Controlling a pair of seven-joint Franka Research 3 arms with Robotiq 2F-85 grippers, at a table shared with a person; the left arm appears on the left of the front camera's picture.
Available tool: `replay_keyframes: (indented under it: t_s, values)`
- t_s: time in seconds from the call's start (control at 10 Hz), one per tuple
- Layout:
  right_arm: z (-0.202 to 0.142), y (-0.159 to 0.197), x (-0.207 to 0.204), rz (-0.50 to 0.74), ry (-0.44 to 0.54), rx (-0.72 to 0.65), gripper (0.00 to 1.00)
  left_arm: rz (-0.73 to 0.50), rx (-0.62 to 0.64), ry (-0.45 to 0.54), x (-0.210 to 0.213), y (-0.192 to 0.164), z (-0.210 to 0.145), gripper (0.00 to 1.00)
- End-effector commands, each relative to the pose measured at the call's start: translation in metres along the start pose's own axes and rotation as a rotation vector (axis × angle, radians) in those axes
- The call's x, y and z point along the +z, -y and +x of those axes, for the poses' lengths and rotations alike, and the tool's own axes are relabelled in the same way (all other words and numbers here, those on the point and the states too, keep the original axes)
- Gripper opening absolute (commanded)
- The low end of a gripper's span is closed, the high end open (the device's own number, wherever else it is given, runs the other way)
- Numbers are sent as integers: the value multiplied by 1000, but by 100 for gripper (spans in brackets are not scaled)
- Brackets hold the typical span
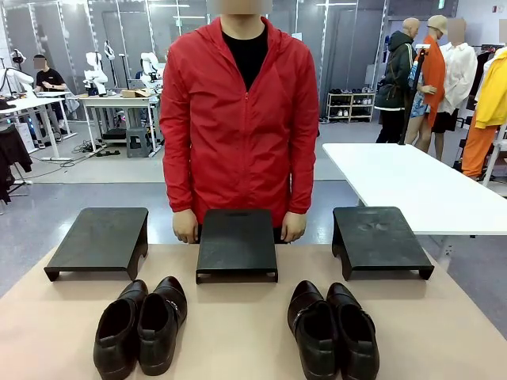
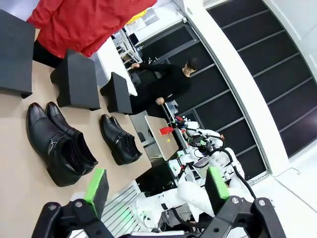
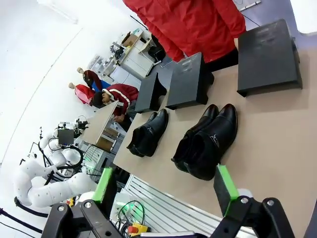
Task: Place the shoes on the stand as instructed by the person.
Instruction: Pick up one pair of Shoes and place it on the Shoes Stand indicated by the person.
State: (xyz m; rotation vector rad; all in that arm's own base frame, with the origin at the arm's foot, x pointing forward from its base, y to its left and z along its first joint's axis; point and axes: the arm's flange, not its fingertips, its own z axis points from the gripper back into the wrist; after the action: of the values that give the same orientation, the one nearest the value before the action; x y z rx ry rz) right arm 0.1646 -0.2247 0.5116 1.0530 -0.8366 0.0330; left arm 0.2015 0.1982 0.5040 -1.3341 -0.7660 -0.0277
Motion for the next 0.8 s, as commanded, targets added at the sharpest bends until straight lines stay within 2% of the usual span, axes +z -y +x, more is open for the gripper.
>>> replay_keyframes:
  t_s: [0.0, 0.7]
  values:
    - [2, -3, 0, 3, 5, 17, 100, -12, -14, -11, 1, 1, -1, 100]
    - [2, -3, 0, 3, 5, 17, 100, -12, -14, -11, 1, 1, -1, 100]
